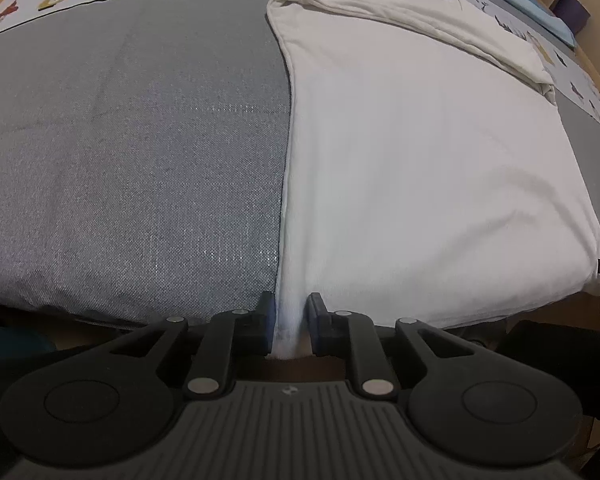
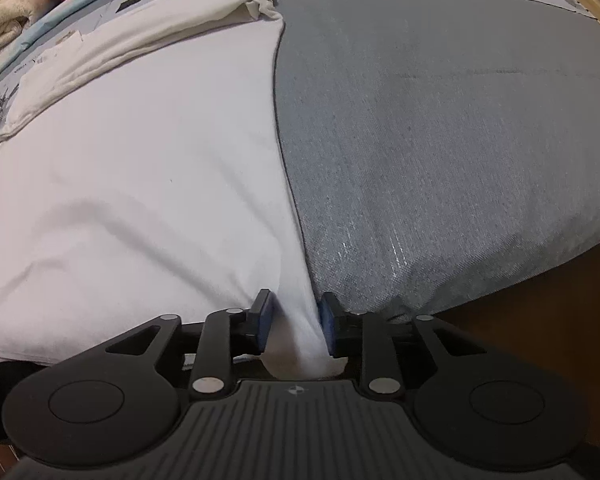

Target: Fold small clothes

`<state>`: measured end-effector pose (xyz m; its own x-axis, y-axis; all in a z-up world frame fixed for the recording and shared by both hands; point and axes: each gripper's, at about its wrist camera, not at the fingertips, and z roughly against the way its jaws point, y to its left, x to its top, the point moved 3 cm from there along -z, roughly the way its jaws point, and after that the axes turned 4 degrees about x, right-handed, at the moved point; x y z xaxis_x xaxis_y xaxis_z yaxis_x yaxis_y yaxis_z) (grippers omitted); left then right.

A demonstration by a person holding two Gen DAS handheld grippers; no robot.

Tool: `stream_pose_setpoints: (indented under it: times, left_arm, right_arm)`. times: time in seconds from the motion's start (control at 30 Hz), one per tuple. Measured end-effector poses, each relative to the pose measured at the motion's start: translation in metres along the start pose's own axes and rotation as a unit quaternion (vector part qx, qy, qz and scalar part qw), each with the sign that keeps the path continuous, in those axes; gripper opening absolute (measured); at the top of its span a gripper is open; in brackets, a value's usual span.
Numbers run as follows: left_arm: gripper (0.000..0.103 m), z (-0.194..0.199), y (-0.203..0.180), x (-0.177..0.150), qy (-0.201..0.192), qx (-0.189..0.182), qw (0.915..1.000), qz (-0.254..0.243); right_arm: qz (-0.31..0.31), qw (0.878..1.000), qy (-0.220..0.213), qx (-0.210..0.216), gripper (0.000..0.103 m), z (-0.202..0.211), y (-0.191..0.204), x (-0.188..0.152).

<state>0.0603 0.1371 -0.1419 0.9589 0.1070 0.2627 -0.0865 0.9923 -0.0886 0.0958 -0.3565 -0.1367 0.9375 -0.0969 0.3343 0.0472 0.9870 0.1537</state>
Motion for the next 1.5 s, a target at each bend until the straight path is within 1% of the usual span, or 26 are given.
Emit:
stream_pose_setpoints:
  times: [0.17, 0.2, 0.23, 0.27, 0.3, 0.4, 0.47, 0.53, 0.6, 0.67, 0.73, 0.83, 0.93, 1.0, 1.03, 1.13, 1.23, 1.3, 1.37, 1.5]
  left_arm:
    - [0.019, -0.003, -0.005, 0.0, -0.003, 0.008, 0.9999, -0.01]
    - [0.018, -0.003, -0.005, 0.0, -0.005, 0.009, 0.9999, -0.011]
    - [0.014, -0.003, -0.006, 0.001, -0.007, 0.009, 0.9999, -0.013]
    - [0.01, -0.002, -0.007, 0.001, -0.01, 0.007, 0.9998, -0.015]
    - [0.007, 0.0, -0.009, 0.002, -0.013, 0.002, 0.9997, -0.02]
    - [0.006, 0.006, -0.012, 0.009, -0.031, -0.006, 0.9989, -0.035]
    - [0.005, 0.015, -0.011, 0.014, -0.041, -0.014, 0.9983, -0.04]
    - [0.005, 0.032, -0.012, 0.019, -0.055, -0.026, 0.9967, -0.053]
    - [0.005, 0.055, -0.012, 0.024, -0.078, -0.038, 0.9936, -0.072]
    - [0.005, 0.08, -0.006, 0.027, -0.097, -0.056, 0.9907, -0.076]
    - [0.005, 0.109, 0.002, 0.028, -0.12, -0.072, 0.9871, -0.077]
    - [0.004, 0.16, 0.016, 0.024, -0.161, -0.091, 0.9777, -0.1]
    - [0.004, 0.208, 0.032, 0.01, -0.192, -0.126, 0.9651, -0.125]
    - [0.004, 0.225, 0.041, 0.001, -0.198, -0.138, 0.9614, -0.132]
    - [0.004, 0.228, 0.044, -0.003, -0.196, -0.142, 0.9616, -0.13]
    - [0.004, 0.224, 0.049, -0.007, -0.182, -0.149, 0.9643, -0.122]
    - [0.005, 0.215, 0.048, 0.004, -0.173, -0.15, 0.9676, -0.108]
    - [0.005, 0.204, 0.043, 0.024, -0.172, -0.145, 0.9693, -0.099]
    - [0.005, 0.185, 0.041, 0.05, -0.168, -0.142, 0.9721, -0.082]
    - [0.005, 0.126, 0.042, 0.114, -0.147, -0.123, 0.9808, -0.037]
  right_arm:
    - [0.001, 1.0, 0.0, 0.0, 0.03, 0.0, -0.002, 0.001]
    - [0.003, 1.0, -0.001, 0.002, 0.026, 0.001, -0.002, 0.001]
    - [0.003, 1.0, -0.001, 0.007, 0.021, -0.002, 0.001, 0.002]
    - [0.004, 1.0, -0.003, 0.015, 0.009, -0.001, 0.002, 0.002]
    - [0.006, 1.0, -0.007, 0.016, 0.007, 0.001, 0.003, 0.003]
    - [0.014, 1.0, -0.027, 0.008, 0.005, 0.011, 0.004, 0.004]
    - [0.006, 0.999, -0.046, 0.016, 0.005, 0.022, 0.004, 0.007]
    - [-0.004, 0.997, -0.07, 0.038, 0.005, 0.039, 0.004, 0.012]
    - [-0.01, 0.994, -0.095, 0.058, 0.004, 0.061, 0.004, 0.018]
    - [-0.024, 0.989, -0.119, 0.086, 0.004, 0.084, 0.0, 0.022]
    - [-0.024, 0.984, -0.14, 0.109, 0.004, 0.109, -0.001, 0.024]
    - [-0.013, 0.977, -0.163, 0.138, 0.004, 0.144, -0.005, 0.018]
    - [0.022, 0.97, -0.181, 0.161, 0.004, 0.176, -0.003, 0.008]
    - [0.047, 0.966, -0.183, 0.176, 0.004, 0.194, -0.008, -0.004]
    - [0.054, 0.964, -0.182, 0.186, 0.004, 0.2, -0.011, -0.009]
    - [0.064, 0.959, -0.179, 0.212, 0.004, 0.211, -0.016, -0.02]
    - [0.048, 0.957, -0.18, 0.223, 0.004, 0.211, -0.016, -0.014]
    - [0.034, 0.961, -0.176, 0.211, 0.004, 0.2, -0.016, 0.003]
    - [0.034, 0.964, -0.178, 0.196, 0.004, 0.188, -0.009, 0.022]
    - [0.046, 0.972, -0.176, 0.152, 0.004, 0.148, 0.0, 0.076]
